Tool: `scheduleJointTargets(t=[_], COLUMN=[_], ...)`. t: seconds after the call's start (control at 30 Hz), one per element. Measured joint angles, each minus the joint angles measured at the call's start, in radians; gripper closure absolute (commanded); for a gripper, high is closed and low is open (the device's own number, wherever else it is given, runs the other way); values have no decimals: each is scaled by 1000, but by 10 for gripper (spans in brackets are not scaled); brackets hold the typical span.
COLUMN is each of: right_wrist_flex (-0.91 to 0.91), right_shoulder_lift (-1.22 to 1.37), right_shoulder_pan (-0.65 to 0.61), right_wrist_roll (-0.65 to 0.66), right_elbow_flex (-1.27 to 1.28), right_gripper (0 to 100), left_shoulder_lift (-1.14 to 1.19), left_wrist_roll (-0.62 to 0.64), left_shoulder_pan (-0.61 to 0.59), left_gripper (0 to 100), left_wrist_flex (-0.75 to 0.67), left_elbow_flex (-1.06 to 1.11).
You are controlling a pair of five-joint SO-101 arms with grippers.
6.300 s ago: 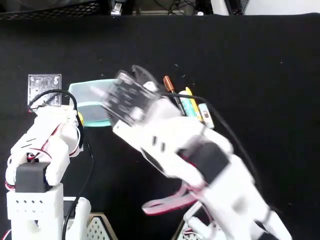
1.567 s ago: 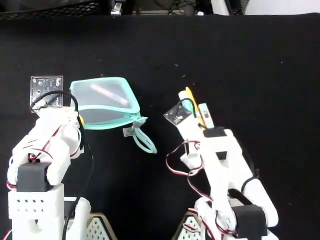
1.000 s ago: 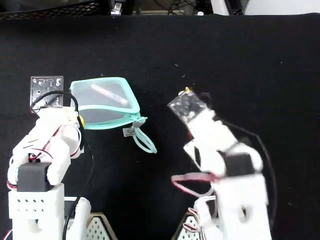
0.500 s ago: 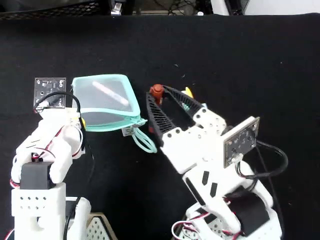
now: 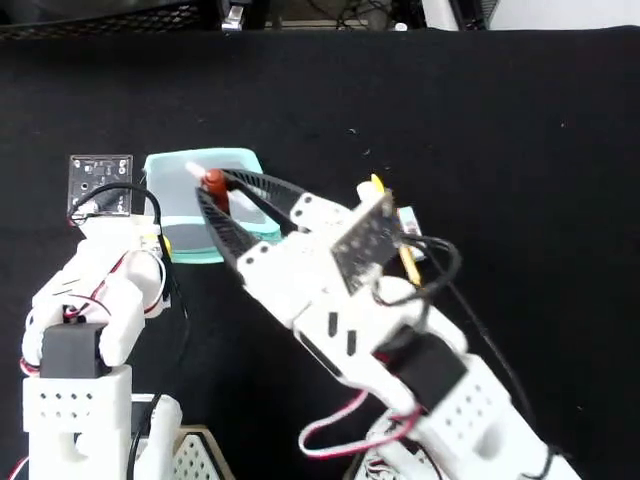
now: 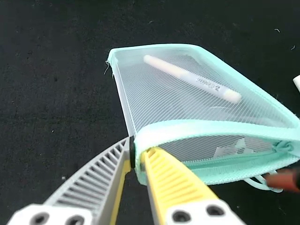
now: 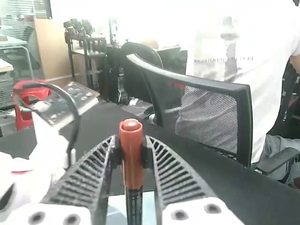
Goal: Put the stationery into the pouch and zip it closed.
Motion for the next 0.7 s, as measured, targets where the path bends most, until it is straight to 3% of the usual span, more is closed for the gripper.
scheduleJointTargets(t=[0.53, 0.7], right_wrist_flex=[-235, -258], right_shoulder_lift=[58, 51], right_shoulder_pan=[71, 75], right_wrist_roll=[5, 60], right_elbow_flex=[236, 275], right_gripper=[986, 986], left_shoulder_lift=[6, 8], left_wrist_roll=[0, 0], left_shoulder_pan=[2, 3], left_gripper=[970, 970], left_wrist_flex=[91, 91], left_elbow_flex=[-55, -55])
